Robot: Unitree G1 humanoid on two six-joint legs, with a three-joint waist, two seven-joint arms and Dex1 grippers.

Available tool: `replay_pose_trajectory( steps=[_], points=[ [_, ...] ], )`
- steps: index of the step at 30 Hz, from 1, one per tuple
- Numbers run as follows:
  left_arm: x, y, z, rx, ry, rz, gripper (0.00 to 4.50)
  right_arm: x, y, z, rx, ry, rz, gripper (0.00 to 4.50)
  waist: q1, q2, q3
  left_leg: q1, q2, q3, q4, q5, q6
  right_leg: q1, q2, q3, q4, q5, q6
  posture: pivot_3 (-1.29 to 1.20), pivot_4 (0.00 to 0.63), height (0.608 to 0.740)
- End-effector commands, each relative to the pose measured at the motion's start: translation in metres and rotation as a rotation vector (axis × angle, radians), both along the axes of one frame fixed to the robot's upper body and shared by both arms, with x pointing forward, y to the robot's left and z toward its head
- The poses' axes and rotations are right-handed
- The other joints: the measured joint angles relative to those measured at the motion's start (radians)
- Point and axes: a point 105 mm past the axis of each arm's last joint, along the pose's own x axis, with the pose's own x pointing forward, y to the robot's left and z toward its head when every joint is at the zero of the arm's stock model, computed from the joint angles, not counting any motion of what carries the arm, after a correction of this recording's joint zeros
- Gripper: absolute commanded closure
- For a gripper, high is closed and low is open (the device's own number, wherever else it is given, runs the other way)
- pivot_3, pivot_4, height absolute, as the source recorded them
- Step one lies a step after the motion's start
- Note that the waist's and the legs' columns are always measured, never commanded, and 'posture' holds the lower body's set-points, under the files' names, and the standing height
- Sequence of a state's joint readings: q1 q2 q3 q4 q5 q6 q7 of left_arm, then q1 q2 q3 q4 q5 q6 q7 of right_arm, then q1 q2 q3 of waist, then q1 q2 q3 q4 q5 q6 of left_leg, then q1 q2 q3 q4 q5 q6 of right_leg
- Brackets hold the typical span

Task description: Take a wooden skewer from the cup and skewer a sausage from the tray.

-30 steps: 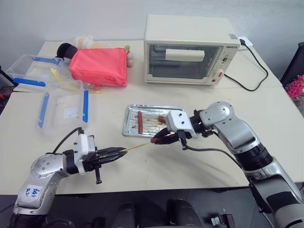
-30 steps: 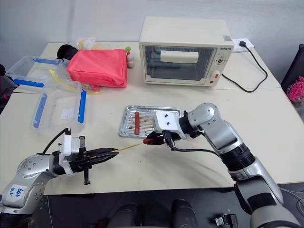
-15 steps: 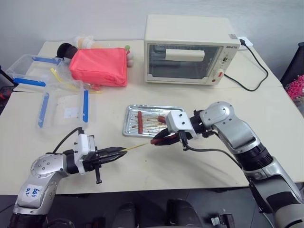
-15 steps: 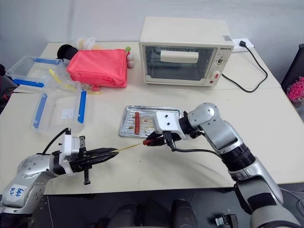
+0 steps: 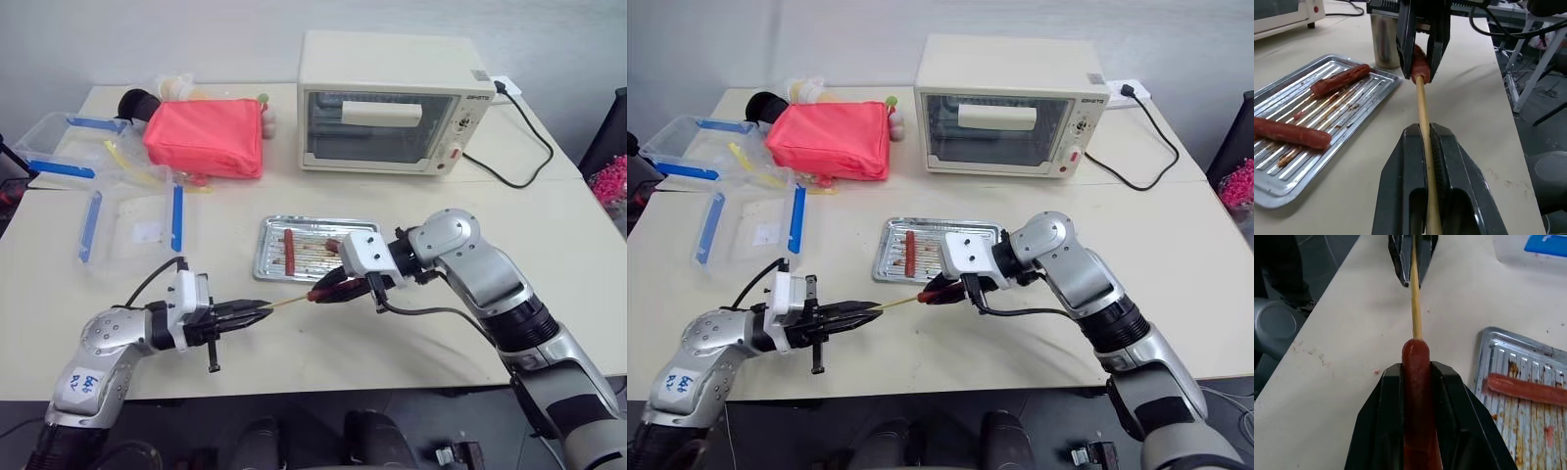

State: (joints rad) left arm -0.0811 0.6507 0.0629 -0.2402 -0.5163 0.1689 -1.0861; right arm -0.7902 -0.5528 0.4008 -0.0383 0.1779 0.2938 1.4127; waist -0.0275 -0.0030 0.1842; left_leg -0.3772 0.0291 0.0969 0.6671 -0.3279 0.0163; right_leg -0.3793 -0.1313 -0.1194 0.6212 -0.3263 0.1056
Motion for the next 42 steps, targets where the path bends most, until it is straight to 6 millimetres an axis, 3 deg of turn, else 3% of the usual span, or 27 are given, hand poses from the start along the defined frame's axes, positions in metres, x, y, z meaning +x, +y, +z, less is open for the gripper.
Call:
replay_pose_trajectory(
  steps=[1, 11, 31, 32, 35, 41, 42],
  points=[
    [-0.005, -0.016, 0.003, -0.009, -0.003, -0.122, 4.50, -0.012, 0.013, 0.012, 0.022, -0.051, 0.119, 3.71, 0.000, 0.000, 0.000, 0.000, 0.000, 0.000, 0.000, 0.000, 0.000, 0.000, 0.000, 0.000, 0.000, 0.000, 0.000, 0.00, 0.150, 0.740],
    [0.006, -0.048, 0.008, -0.021, -0.022, -0.249, 4.50, -0.015, 0.022, 0.012, 0.004, -0.056, 0.180, 3.71, 0.001, 0.000, 0.000, 0.000, -0.001, 0.000, 0.002, 0.001, 0.001, 0.001, 0.002, -0.001, 0.001, 0.000, 0.000, 0.00, 0.150, 0.740],
    [0.007, -0.043, 0.004, -0.047, -0.037, -0.168, 4.50, -0.003, 0.010, 0.008, -0.032, -0.059, 0.077, 3.71, 0.001, 0.000, 0.000, 0.000, -0.001, 0.000, 0.002, 0.001, 0.001, 0.001, 0.001, -0.001, 0.001, 0.000, 0.000, 0.00, 0.150, 0.740],
    [0.007, -0.043, 0.004, -0.048, -0.038, -0.166, 4.50, -0.006, 0.008, 0.007, -0.052, -0.004, 0.073, 3.71, 0.001, 0.000, 0.000, 0.000, -0.001, 0.000, 0.002, 0.001, 0.001, 0.001, 0.001, -0.001, 0.001, 0.000, 0.000, 0.00, 0.150, 0.740],
    [0.008, -0.043, 0.004, -0.050, -0.040, -0.163, 4.50, -0.005, 0.011, 0.010, -0.024, -0.053, 0.079, 3.12, 0.001, 0.000, 0.000, 0.000, -0.001, 0.000, 0.002, 0.001, 0.001, 0.001, 0.001, -0.001, 0.001, 0.000, 0.000, 0.00, 0.150, 0.740],
    [0.009, -0.042, 0.003, -0.051, -0.042, -0.149, 4.50, -0.009, 0.009, 0.010, -0.024, -0.050, 0.101, 1.15, 0.001, 0.000, 0.000, 0.000, -0.001, 0.000, 0.003, 0.001, 0.001, 0.001, 0.001, -0.001, 0.001, 0.000, 0.000, 0.00, 0.150, 0.740],
    [0.010, -0.042, 0.002, -0.049, -0.042, -0.147, 4.50, -0.009, 0.008, 0.011, -0.024, -0.052, 0.103, 1.15, 0.001, 0.000, 0.000, 0.000, -0.001, 0.000, 0.003, 0.001, 0.001, 0.001, 0.001, -0.001, 0.001, 0.000, 0.000, 0.00, 0.150, 0.740]
  ],
)
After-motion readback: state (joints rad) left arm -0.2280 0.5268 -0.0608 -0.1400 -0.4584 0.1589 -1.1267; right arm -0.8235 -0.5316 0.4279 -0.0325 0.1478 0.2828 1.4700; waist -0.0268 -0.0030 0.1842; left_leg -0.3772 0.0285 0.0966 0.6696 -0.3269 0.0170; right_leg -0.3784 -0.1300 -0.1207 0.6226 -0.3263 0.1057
